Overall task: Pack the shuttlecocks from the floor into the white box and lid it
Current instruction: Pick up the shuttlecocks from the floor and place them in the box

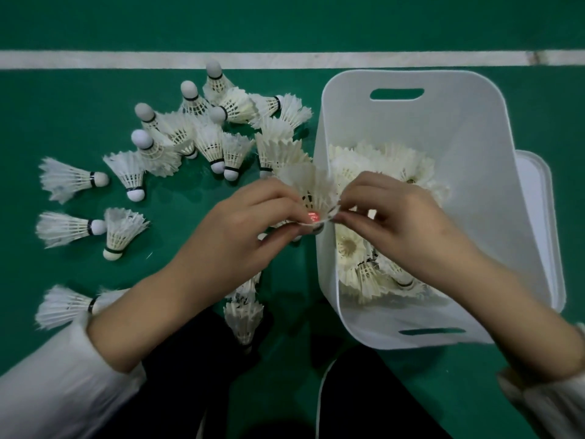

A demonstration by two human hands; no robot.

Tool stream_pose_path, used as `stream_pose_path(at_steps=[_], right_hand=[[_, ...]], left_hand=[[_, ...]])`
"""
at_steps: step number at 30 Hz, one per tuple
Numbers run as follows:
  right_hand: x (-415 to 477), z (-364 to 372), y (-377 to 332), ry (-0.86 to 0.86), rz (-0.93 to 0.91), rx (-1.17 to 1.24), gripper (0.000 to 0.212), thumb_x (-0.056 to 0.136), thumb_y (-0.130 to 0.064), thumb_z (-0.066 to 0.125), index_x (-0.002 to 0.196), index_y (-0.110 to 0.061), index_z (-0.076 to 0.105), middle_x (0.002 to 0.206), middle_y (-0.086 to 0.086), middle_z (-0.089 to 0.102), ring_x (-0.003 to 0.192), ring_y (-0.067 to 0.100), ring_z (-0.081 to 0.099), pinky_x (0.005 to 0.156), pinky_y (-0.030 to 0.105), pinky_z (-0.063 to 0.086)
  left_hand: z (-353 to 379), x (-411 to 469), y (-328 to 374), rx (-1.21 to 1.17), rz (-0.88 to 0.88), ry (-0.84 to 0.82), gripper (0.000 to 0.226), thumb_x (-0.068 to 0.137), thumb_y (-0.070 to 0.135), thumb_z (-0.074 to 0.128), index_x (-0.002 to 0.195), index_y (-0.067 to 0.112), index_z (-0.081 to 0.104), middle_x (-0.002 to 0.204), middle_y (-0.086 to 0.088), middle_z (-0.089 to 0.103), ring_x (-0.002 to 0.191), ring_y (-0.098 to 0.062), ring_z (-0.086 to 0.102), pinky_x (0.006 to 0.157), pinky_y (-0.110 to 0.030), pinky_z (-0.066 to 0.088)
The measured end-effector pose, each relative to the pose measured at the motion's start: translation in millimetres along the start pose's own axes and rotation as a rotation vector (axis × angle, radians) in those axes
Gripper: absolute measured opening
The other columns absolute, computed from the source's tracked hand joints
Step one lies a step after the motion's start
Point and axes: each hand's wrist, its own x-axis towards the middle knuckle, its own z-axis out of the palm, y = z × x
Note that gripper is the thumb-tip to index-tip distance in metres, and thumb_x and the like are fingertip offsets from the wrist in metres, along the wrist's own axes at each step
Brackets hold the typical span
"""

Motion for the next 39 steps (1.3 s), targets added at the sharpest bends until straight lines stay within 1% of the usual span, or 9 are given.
stream_pose_path(at_steps=[5,8,10,14,16,19,26,34,39], right_hand=[[0,-2,-1,-0.041,0.038,0.151,0.047,0.085,-0.032,0.062,0.125,-0.043,0.04,0.087,-0.016,0.057,0.073,0.008,0.058,0.063,0.017,0.045],[1,3,0,-0.054,-0.066,0.049,0.017,0.086,-0.022,0.06,0.102,-0.019,0.062,0.084,-0.014,0.052,0.071,0.001,0.051,0.065,0.01,0.039],[3,1,1,0.005,-0.048,0.066,0.007,0.085,-0.018,0.061,0.088,-0.012,0.063,0.08,-0.009,0.053,0.071,0.006,0.052,0.063,0.014,0.04],[0,-19,9,0.269,0.172,0.232,0.006,0.083,-0.026,0.062,0.083,-0.031,0.058,0.078,-0.011,0.06,0.069,0.007,0.058,0.06,0.025,0.048],[-8,-31,20,0.371,0.283,0.209,0.01,0.085,-0.023,0.064,0.08,-0.029,0.057,0.078,-0.005,0.062,0.063,0.002,0.056,0.059,0.027,0.048],[-20,-36,41,0.313,0.471,0.083,0.005,0.086,-0.028,0.062,0.083,-0.026,0.058,0.079,-0.007,0.061,0.066,0.002,0.055,0.063,0.03,0.047],[-36,-6,81,0.143,0.619,-0.101,0.02,0.091,-0.027,0.055,0.098,-0.011,0.065,0.094,0.006,0.064,0.078,0.021,0.057,0.071,0.029,0.039],[-28,3,89,0.003,0.601,-0.247,0.022,0.091,-0.022,0.054,0.098,-0.007,0.068,0.1,0.009,0.064,0.085,0.024,0.056,0.07,0.029,0.038],[-27,14,93,-0.058,0.619,-0.294,0.023,0.091,-0.022,0.053,0.096,-0.005,0.069,0.096,0.008,0.058,0.086,0.026,0.053,0.07,0.029,0.035]], left_hand=[[-1,-1,-4,-0.023,-0.021,-0.025,0.013,0.085,0.017,0.063,0.09,0.006,0.069,0.091,-0.002,0.062,0.084,-0.008,0.057,0.076,-0.021,0.046],[1,1,-2,-0.013,0.018,-0.019,0.016,0.086,0.017,0.062,0.092,0.004,0.068,0.094,-0.005,0.062,0.088,-0.013,0.058,0.079,-0.025,0.047],[0,3,-2,0.005,0.022,0.028,0.02,0.085,0.015,0.063,0.101,0.004,0.065,0.105,-0.006,0.058,0.098,-0.014,0.054,0.09,-0.021,0.044],[-10,1,-22,-0.02,-0.229,0.14,0.037,0.085,0.021,0.064,0.12,0.015,0.053,0.115,0.003,0.044,0.102,-0.009,0.05,0.094,-0.023,0.045],[-7,-5,-42,0.027,-0.427,-0.013,0.038,0.085,0.03,0.062,0.119,0.016,0.052,0.11,0.005,0.048,0.097,-0.008,0.05,0.091,-0.027,0.045],[14,-22,-70,0.148,-0.667,-0.343,0.045,0.086,0.044,0.054,0.121,0.016,0.049,0.116,-0.001,0.052,0.1,-0.011,0.051,0.087,-0.027,0.042],[61,-51,-85,0.289,-0.765,-0.656,0.065,0.083,0.059,0.051,0.126,0.011,0.04,0.123,-0.013,0.051,0.111,-0.026,0.049,0.093,-0.035,0.04],[61,-50,-79,0.277,-0.761,-0.609,0.053,0.082,0.045,0.058,0.125,0.019,0.04,0.116,-0.01,0.048,0.103,-0.029,0.053,0.084,-0.033,0.042],[49,-46,-72,0.182,-0.699,-0.393,0.051,0.078,0.044,0.058,0.125,0.03,0.044,0.11,0.001,0.04,0.095,-0.023,0.056,0.076,-0.029,0.042]])
